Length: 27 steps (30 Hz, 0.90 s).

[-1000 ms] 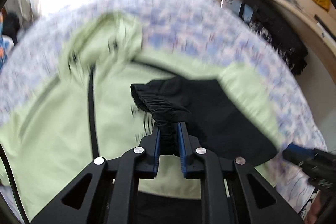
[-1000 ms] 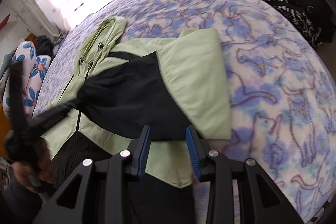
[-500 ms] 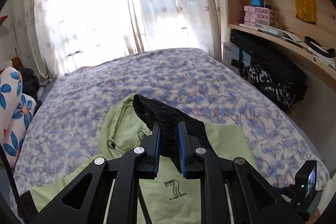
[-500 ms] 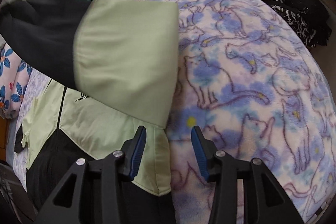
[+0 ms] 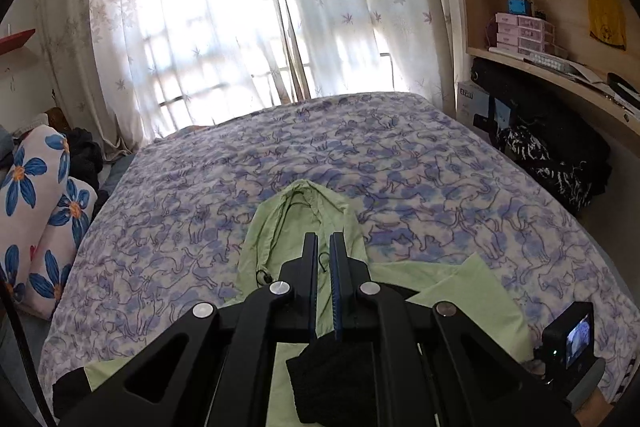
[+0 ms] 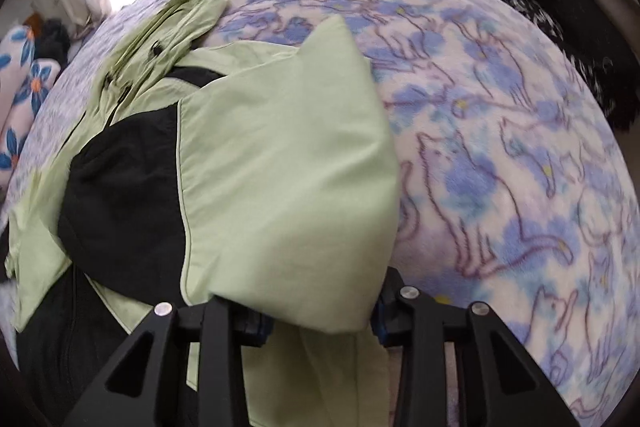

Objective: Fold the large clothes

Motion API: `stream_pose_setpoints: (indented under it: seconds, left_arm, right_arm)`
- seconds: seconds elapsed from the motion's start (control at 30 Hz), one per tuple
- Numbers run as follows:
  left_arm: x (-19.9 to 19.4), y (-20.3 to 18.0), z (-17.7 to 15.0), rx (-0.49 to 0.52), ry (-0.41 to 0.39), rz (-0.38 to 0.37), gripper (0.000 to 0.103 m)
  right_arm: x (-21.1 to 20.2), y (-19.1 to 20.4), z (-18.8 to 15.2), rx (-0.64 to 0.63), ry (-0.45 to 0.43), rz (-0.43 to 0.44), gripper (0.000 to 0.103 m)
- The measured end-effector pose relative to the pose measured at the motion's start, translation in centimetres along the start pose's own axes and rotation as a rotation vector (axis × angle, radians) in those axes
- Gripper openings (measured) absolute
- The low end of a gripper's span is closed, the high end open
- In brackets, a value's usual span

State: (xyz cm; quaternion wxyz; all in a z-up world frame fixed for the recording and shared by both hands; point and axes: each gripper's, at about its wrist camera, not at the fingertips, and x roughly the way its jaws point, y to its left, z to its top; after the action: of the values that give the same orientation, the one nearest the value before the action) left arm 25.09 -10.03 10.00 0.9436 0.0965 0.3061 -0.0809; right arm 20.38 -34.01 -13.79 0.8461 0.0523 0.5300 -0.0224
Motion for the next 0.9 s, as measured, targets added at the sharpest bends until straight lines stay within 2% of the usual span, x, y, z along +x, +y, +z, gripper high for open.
stream_pose_setpoints:
  seconds: [0.1,0.17,0.3,0.4,0.47,0.5,0.6,0.67,0.73,0.8,0.9]
  left_arm:
    - [3.4,1.3,-3.3,-0.019,0.134,-0.079,0.009]
    - [5.6,1.8,-6.2,-0.04,0.224,-0.106,0.019]
    - [9.9,2.6,-12.6,-0.058,0.386,-0.117,0.024]
    - [12.2,3.3,-16.5,-0.08,0.478,-0.106,0.033]
    - [13.2,3.8,-18.1,-0.102,0.517,-0.1,0.043]
    - [13.6,3.9,-18.8,-0.116,0.53,-0.1,0.044]
    - [14.8,4.4,-20.3,-0.179,0.575,-0.158,0.051]
    - [15.4,4.4,-21.0,-0.235,0.601,-0.191,0.064]
    - [16.1,4.3,-21.8,-0.283,0.619,-0.198,0.07]
    - [16.8,4.1,-22.5,-0.306,0.633,-0.191,0.072]
    - [17.1,3.4,-22.8,-0.31,0.608,-0.151,0.07]
  right_arm:
    - [-0.3,0.1,0.2,-0.021,0.017,-0.001,0.038]
    - [-0.5,-0.1,0.2,-0.022,0.021,0.008,0.038]
    - [-0.6,-0.5,0.0,-0.019,0.027,0.015,0.038]
    - [-0.6,-0.4,-0.3,-0.032,0.031,0.009,0.038]
    - [-0.5,-0.3,-0.4,-0.043,0.031,0.003,0.038]
    - [-0.5,-0.2,-0.5,-0.049,0.031,0.001,0.038]
    - [-0.4,0.0,-0.7,-0.059,0.029,-0.005,0.038]
    - [-0.4,0.0,-0.8,-0.059,0.029,-0.006,0.038]
    - [-0.2,0.0,-0.9,-0.054,0.03,-0.005,0.038]
    - [-0.1,-0.1,-1.0,-0.049,0.032,-0.003,0.038]
    - [0.0,-0.2,-1.1,-0.048,0.033,-0.002,0.038]
